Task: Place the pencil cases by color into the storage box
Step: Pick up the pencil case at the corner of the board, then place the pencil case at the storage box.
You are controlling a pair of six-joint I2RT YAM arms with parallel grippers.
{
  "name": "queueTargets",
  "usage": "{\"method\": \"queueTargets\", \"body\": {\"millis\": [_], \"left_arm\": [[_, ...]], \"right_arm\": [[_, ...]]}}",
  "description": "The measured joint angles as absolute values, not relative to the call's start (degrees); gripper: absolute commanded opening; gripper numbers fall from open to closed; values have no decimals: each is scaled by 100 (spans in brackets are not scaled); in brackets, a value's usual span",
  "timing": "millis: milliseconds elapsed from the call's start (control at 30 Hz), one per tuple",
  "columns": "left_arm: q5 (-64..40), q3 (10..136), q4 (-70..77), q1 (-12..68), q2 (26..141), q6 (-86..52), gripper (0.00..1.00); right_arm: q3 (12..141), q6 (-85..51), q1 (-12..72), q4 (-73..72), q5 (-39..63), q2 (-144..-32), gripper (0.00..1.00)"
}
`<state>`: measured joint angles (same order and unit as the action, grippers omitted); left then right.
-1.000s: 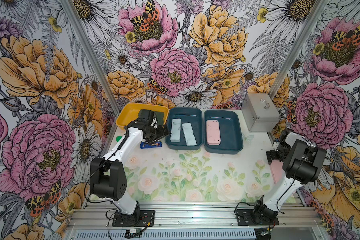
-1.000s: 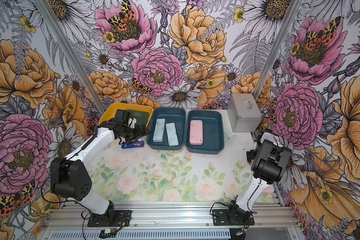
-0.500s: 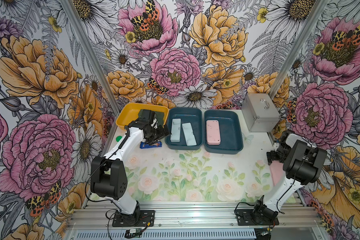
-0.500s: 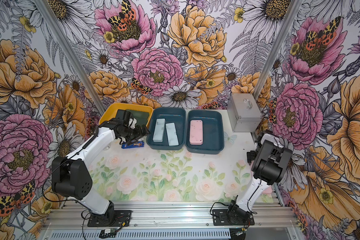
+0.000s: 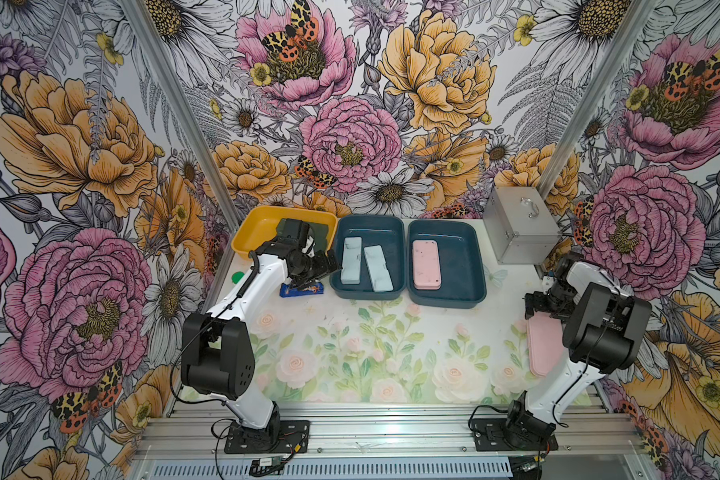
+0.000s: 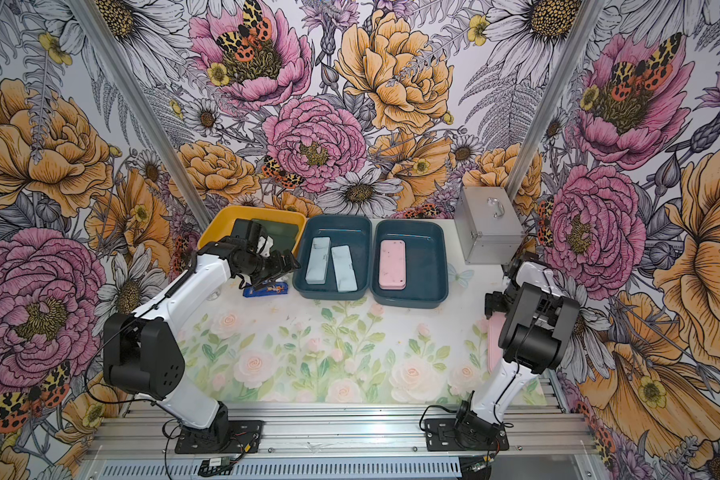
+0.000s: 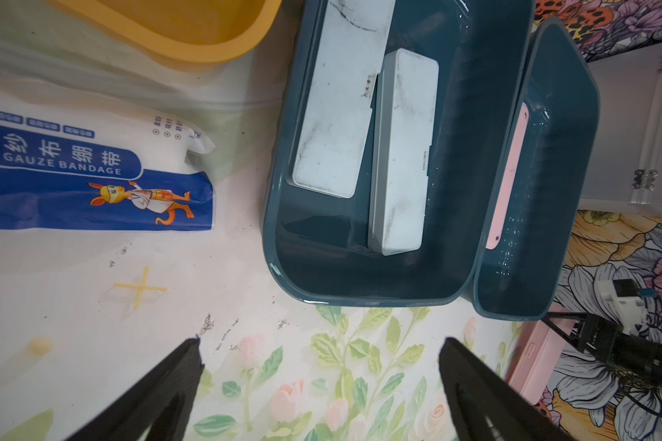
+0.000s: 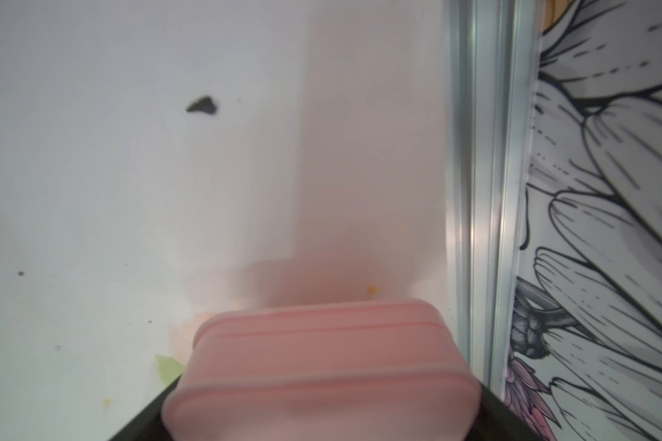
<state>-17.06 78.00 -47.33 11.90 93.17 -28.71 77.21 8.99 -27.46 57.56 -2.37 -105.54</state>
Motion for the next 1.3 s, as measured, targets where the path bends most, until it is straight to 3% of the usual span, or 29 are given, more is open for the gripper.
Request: {"method": "queueTargets", "body": {"millis": [300,500,767,1300], "left_arm": [[-1691,7800,-4731,1190,9317,-2803,99],[-1691,7800,-4733,1188,9317,-2777,99],[-1691,7800,-4731,1188,9303,-2749,99],[-1570,7688,-4724,1144,9059,-2810,99]], "right_arm": [[8510,438,-2263,6001,204,-10379,77],[10156,276,-1675,6449,346,-10593,78],[12623,-89,-1133,7109,801,-11439,78],[14846,-1315,-279,7284,2156,-13467,79]]}}
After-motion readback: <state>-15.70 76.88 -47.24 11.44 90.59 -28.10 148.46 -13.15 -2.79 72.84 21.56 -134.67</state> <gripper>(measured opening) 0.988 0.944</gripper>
